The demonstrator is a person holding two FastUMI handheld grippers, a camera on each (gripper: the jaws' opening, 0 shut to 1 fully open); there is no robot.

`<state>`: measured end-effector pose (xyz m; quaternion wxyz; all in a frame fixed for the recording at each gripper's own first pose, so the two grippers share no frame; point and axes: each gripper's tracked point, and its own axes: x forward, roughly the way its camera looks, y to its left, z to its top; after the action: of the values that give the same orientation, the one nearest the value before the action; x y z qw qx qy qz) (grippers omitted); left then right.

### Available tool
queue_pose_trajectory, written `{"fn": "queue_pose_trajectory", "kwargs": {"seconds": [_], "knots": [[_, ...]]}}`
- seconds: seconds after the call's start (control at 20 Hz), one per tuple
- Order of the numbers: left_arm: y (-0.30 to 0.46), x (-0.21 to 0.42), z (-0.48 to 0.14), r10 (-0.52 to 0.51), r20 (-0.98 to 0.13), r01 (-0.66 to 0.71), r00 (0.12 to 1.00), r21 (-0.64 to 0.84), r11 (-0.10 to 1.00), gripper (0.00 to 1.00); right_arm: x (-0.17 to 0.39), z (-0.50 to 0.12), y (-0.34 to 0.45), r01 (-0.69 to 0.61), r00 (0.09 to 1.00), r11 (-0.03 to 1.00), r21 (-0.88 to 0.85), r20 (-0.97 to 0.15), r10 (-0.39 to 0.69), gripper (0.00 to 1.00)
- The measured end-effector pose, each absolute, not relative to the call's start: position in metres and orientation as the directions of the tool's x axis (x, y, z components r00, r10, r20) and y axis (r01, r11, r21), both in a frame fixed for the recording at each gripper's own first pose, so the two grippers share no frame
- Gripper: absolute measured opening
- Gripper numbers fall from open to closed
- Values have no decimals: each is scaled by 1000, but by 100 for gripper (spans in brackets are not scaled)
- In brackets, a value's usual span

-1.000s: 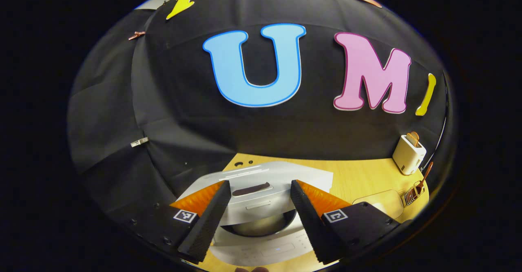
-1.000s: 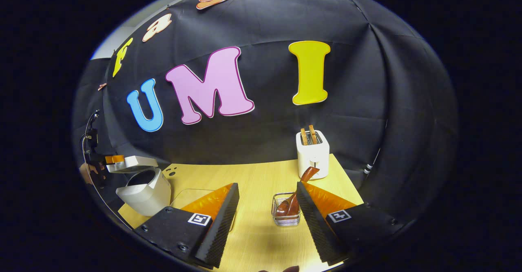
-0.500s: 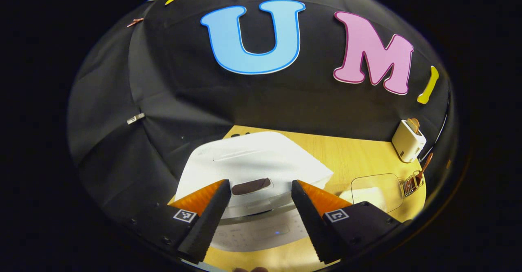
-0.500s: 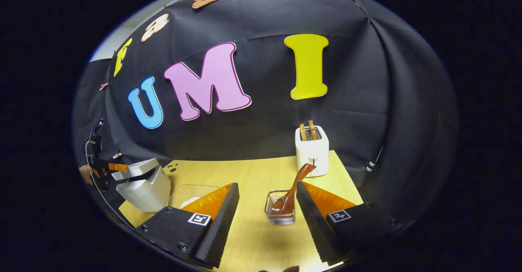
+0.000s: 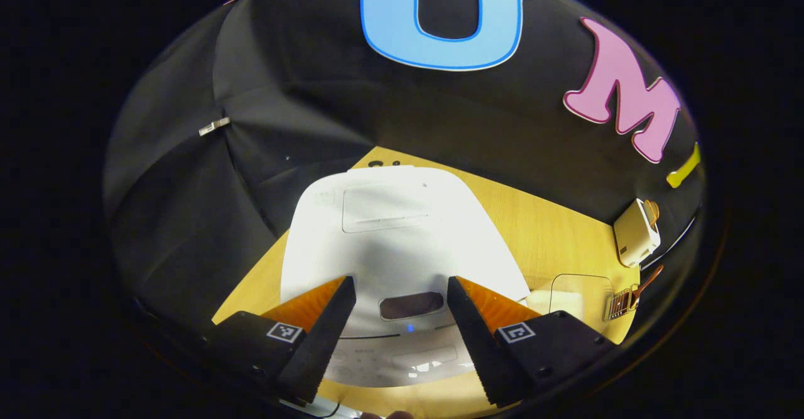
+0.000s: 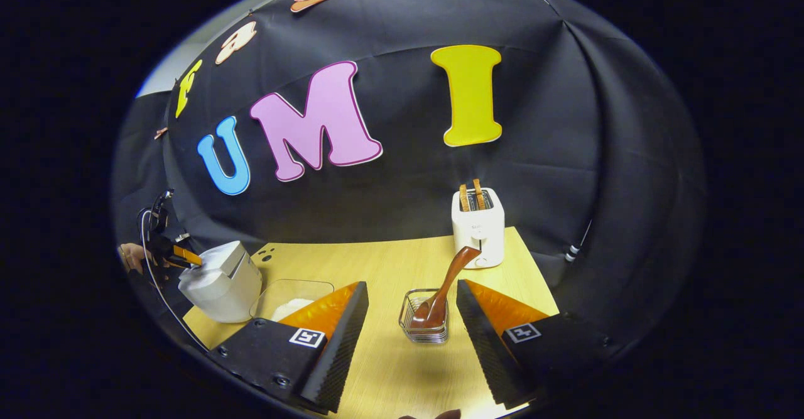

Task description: Close the left gripper, press the button to open the rice cooker; take a wooden spoon from the chopstick holder with the right hand, scoop a spoonful of rice and pour it into the rice cooker, then put the wooden spoon back into the chopstick holder.

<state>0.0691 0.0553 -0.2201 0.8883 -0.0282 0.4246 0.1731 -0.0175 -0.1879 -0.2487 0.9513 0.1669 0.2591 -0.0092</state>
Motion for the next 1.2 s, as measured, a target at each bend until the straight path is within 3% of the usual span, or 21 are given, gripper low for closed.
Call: {"fn": "queue_pose_trajectory", "kwargs": {"seconds": [0.8,1.2], "knots": [[52,78,-234,239,-892,-224,383,162,961,99,-6,-260,-173,71,847,939,337,-517,122,88],[52,83,-233,244,-885,-234,397,160,959,99,-4,-256,-165,56,848,936,349,-512,140,88]]}}
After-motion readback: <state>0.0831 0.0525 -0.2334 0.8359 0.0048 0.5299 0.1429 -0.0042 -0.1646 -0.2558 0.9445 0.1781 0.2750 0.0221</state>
